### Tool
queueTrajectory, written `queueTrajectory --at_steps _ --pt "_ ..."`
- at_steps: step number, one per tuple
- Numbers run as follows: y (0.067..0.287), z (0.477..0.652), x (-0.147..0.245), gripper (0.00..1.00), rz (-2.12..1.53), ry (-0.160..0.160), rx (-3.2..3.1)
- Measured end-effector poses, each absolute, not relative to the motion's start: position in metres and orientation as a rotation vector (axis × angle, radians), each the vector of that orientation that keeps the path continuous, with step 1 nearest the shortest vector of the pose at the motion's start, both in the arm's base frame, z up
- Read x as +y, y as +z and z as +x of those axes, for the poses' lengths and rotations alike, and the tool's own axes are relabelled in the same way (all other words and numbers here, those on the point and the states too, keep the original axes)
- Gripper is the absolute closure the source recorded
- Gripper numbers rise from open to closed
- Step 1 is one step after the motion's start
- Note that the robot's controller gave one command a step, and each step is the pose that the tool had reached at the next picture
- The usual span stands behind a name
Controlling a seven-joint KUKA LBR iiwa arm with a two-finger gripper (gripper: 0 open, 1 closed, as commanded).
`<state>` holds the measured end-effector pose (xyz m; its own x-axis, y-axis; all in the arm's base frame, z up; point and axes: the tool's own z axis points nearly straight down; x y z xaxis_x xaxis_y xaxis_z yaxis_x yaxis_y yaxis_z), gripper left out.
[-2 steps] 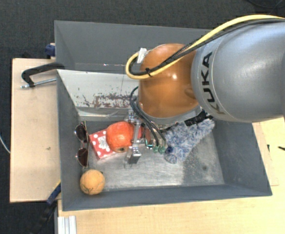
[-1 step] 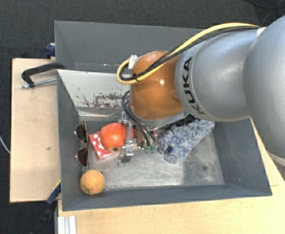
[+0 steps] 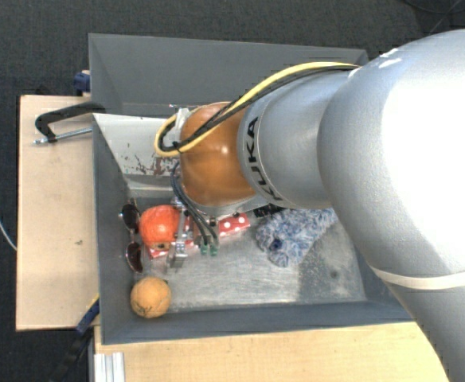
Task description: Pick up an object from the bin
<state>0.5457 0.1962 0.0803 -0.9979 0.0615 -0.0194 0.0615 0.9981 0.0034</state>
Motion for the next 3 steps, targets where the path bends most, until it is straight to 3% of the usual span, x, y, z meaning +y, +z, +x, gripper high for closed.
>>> queueTrajectory --at_steps 1,2,3 --pt "0.08 0.546 0.196 1.0 0.096 0.005 3.121" --pt "0.195 0.55 0.185 1.0 -0.012 0.004 3.137" --pt "0.195 0.55 0.184 0.0 -0.012 0.004 3.138"
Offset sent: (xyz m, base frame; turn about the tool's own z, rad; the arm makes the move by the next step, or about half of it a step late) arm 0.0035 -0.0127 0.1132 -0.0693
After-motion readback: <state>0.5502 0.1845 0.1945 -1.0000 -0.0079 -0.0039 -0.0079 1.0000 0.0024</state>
